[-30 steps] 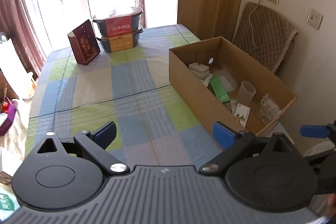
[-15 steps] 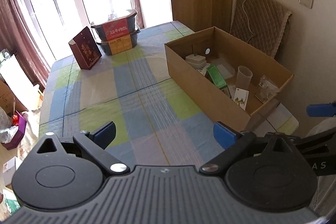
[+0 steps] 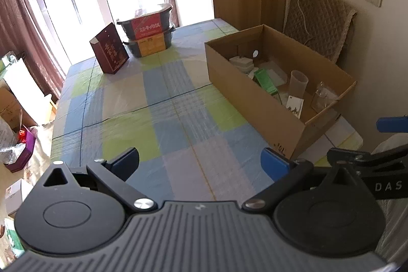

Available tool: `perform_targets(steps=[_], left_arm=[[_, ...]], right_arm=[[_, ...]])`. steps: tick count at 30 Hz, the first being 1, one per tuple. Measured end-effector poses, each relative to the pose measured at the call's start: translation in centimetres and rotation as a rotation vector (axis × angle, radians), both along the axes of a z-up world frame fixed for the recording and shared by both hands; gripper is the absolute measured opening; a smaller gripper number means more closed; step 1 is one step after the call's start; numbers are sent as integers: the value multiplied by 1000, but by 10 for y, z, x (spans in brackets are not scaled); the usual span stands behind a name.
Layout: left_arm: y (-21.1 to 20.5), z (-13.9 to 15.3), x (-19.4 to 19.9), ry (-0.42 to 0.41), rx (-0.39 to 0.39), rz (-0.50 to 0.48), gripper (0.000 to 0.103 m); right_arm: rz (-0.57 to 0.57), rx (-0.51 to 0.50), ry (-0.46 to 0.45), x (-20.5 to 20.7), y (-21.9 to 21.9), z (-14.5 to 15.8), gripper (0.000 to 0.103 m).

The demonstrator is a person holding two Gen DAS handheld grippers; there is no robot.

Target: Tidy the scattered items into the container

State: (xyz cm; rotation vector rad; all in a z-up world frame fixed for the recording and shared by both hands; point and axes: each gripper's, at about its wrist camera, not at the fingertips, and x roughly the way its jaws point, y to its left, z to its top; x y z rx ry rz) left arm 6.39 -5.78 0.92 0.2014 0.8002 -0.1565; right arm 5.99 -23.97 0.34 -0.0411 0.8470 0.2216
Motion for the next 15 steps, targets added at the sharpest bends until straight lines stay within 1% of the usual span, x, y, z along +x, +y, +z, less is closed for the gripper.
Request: perform_targets(steps=[3,7,12,15], left_arm=[[2,0,-3,-1,1,-2,100],[0,-2,-5,-6,12,-9,100],[-2,-4,-6,-15,49,-2,100],[-2,-5,-7,-19,57,-5,100]], right_arm=[[-5,7,-1,-2,1,0,103],[-35,60,13,-1,-3,1,103],[-45,48,27,-1,-2,0,103],[-41,36,27,-1,0,-1,103]])
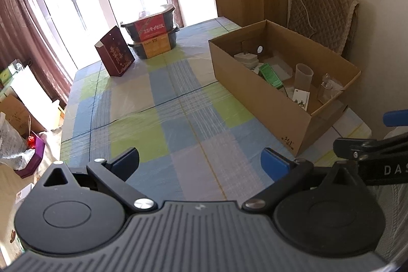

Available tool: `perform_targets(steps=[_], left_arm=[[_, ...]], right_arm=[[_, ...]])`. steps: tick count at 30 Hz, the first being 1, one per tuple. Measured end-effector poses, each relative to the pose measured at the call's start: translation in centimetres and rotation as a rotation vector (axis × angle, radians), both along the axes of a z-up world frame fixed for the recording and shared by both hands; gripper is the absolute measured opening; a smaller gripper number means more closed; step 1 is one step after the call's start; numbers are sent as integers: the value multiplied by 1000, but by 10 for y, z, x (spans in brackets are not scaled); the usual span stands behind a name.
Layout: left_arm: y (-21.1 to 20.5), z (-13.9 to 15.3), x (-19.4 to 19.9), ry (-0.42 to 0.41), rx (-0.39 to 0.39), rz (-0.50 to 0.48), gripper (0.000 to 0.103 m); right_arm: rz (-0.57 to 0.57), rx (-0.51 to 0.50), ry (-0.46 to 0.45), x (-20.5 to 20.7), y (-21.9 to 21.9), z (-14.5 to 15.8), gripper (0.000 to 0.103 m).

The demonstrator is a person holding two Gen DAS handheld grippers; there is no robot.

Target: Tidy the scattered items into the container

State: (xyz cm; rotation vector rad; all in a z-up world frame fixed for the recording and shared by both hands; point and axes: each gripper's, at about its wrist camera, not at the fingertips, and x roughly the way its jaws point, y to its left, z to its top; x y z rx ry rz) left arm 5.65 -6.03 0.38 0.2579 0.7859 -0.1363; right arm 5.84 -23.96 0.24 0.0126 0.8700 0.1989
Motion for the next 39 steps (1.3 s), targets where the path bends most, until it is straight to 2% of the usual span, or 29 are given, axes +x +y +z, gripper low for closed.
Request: perform_targets(steps=[10,39], left_arm=[[4,-6,-1,16,26,-1,100],[7,-19,0,69,-27,-26,100]], right_arm=[[12,-25,-8,-2,6,-3,103],[19,-32,7,1,9,-10,103]])
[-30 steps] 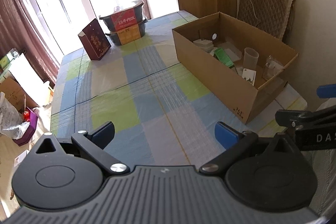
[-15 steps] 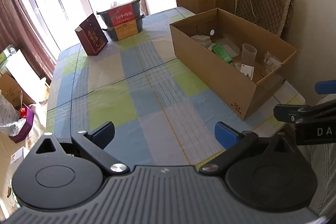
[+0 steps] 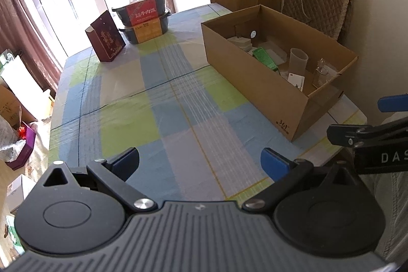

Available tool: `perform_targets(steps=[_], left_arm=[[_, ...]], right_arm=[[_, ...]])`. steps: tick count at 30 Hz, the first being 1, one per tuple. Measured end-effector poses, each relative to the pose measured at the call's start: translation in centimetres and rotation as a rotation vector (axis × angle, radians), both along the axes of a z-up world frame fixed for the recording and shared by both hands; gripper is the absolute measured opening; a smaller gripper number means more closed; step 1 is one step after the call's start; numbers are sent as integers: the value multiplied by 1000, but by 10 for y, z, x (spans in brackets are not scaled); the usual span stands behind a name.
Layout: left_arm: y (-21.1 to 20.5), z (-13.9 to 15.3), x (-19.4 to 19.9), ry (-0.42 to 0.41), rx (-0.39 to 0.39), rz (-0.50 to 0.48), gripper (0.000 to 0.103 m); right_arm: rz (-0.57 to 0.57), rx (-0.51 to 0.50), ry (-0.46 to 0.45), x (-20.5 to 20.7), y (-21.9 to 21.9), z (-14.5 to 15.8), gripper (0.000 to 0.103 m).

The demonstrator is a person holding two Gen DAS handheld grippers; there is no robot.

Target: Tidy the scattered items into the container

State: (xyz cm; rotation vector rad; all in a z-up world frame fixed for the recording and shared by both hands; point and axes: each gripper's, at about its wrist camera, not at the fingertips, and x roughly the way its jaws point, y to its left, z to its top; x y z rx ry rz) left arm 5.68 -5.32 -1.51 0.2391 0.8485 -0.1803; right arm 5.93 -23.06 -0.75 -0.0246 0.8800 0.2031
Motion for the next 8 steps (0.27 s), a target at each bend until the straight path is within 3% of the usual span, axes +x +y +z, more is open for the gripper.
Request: perform_targets(steps=[8], left_arm=[[-2,0,-2,-17,-12,-10,100]], right_arm=[[-5,2,2,1,-1,0,103]])
